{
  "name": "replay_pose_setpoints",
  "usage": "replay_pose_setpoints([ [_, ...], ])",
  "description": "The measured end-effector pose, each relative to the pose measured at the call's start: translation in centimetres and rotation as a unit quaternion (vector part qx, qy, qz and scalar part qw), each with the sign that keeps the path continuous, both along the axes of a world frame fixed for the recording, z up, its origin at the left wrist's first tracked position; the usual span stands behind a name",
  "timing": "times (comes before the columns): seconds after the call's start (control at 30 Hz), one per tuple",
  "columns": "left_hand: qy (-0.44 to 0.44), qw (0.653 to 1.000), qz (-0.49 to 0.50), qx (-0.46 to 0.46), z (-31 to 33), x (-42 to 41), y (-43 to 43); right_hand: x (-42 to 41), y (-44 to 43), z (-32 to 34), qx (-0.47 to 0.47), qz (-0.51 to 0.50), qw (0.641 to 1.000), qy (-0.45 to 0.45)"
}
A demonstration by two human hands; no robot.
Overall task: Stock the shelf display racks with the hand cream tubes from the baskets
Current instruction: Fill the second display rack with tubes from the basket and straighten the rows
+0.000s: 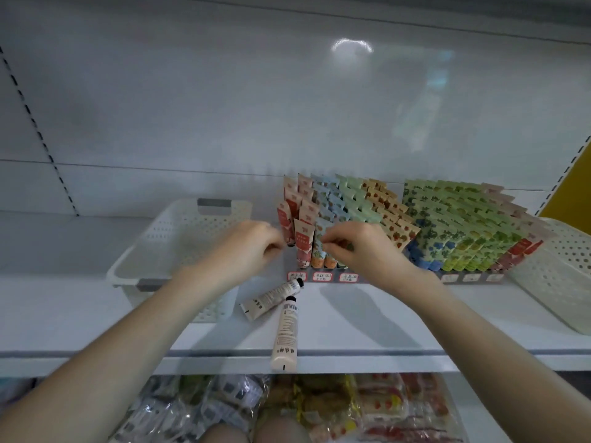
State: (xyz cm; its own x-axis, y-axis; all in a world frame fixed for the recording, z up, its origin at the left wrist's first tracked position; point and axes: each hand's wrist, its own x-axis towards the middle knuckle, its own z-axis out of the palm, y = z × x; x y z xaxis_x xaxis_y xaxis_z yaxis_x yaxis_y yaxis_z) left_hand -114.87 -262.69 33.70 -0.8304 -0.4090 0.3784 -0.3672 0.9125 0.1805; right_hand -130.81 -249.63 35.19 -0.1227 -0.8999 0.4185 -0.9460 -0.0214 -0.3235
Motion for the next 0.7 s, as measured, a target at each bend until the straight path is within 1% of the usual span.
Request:
replay_pose_setpoints([
  [0.07,-0.09,0.996,0.025,-0.006,-2.1,0.7,0.2,1.1,0.4,-1.4,0.014,0.028,1.0,-0.005],
  [0.13,-0.174,0.982,0.049,-0.045,-3.3,1.0,1.1,2.2,0.9,-3.0,0.033,0.059,0.998,0.006],
  [0.2,-0.22,0.969,0.058,-0.093,-3.7,1.0,2.5,3.2,1.4,-4.4,0.063,0.088,0.994,0.005],
  [0.23,-0.231,0.966,0.059,-0.1,-4.0,0.9,3.0,3.6,1.8,-5.1,0.078,0.099,0.992,0.001],
  [0.33,-0.237,0.966,0.057,-0.083,-4.9,0.4,3.6,4.6,2.7,-6.8,0.114,0.113,0.987,-0.003],
  [0.47,-0.256,0.964,0.074,0.004,-6.0,0.5,3.5,5.2,3.5,-8.3,0.157,0.12,0.98,0.015],
  [0.57,-0.243,0.965,0.093,0.032,-6.6,0.7,3.4,5.5,3.7,-8.8,0.162,0.117,0.979,0.032],
  [0.7,-0.218,0.969,0.105,0.05,-7.0,0.6,3.0,5.5,3.5,-10.1,0.148,0.101,0.98,0.085],
])
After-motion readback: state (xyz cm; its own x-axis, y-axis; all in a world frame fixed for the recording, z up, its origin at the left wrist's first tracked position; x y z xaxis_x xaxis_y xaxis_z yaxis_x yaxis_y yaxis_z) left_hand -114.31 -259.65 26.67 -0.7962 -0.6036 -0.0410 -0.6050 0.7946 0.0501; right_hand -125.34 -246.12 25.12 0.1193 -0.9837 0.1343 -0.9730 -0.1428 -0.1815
